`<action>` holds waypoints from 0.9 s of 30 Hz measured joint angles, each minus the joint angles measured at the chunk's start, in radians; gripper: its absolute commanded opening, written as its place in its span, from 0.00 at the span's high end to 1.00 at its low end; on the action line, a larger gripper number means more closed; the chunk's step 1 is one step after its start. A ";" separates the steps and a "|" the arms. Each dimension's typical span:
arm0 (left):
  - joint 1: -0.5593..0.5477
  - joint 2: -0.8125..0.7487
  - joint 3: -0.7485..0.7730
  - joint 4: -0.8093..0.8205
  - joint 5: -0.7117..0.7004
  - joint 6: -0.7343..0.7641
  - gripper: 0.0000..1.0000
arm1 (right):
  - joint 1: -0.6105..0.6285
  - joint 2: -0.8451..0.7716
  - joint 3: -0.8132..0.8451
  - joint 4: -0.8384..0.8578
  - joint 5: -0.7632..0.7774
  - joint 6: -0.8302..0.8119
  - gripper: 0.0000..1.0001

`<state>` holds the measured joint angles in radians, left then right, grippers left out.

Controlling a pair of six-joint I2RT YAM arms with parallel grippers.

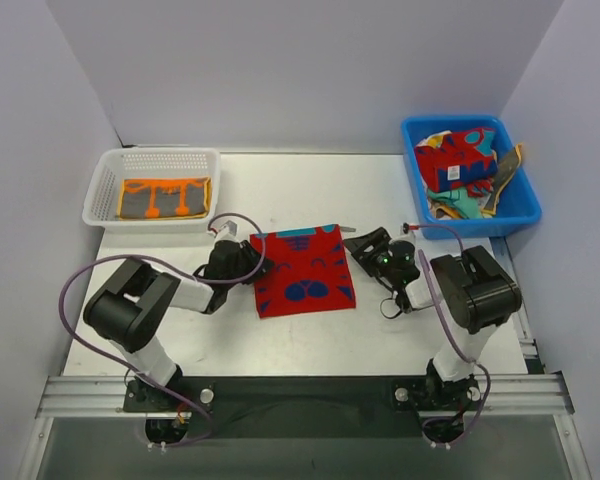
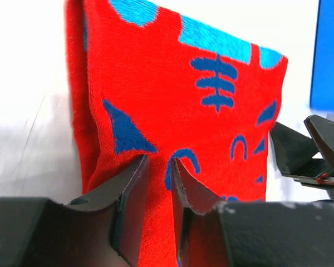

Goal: Fold and stack the towels
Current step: Fold the towel

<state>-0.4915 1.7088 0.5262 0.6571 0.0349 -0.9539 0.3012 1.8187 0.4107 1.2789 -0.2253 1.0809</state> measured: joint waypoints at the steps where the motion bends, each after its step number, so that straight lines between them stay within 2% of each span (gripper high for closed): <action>1: -0.005 -0.019 -0.020 -0.001 -0.003 -0.002 0.63 | 0.002 -0.027 -0.017 -0.023 0.008 0.003 0.42; 4: -0.027 -0.081 -0.076 -0.010 -0.011 -0.004 0.56 | 0.014 -0.132 -0.048 -0.155 0.027 -0.008 0.42; 7: -0.051 -0.159 -0.109 -0.061 -0.011 0.018 0.43 | 0.030 -0.262 -0.043 -0.381 0.029 -0.085 0.43; 11: -0.058 -0.277 -0.075 -0.254 -0.028 0.123 0.33 | 0.031 -0.347 0.127 -0.761 -0.009 -0.318 0.44; 13: -0.054 -0.323 -0.010 -0.391 -0.051 0.197 0.33 | 0.025 -0.345 0.286 -0.925 -0.041 -0.468 0.47; 16: -0.023 -0.348 0.153 -0.578 -0.076 0.352 0.36 | 0.026 -0.341 0.474 -1.082 -0.100 -0.644 0.51; 18: 0.016 -0.336 0.263 -0.666 -0.079 0.449 0.37 | 0.036 -0.335 0.529 -1.137 -0.122 -0.701 0.59; 24: 0.121 -0.148 0.530 -0.859 -0.072 0.733 0.41 | 0.155 -0.266 0.565 -1.286 -0.175 -0.799 0.64; 27: 0.147 -0.033 0.593 -0.937 -0.045 0.833 0.41 | 0.217 -0.229 0.560 -1.330 -0.186 -0.822 0.69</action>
<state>-0.3447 1.6756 1.1191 -0.2794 -0.0097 -0.1211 0.5182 1.5898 0.9707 -0.0513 -0.4110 0.2588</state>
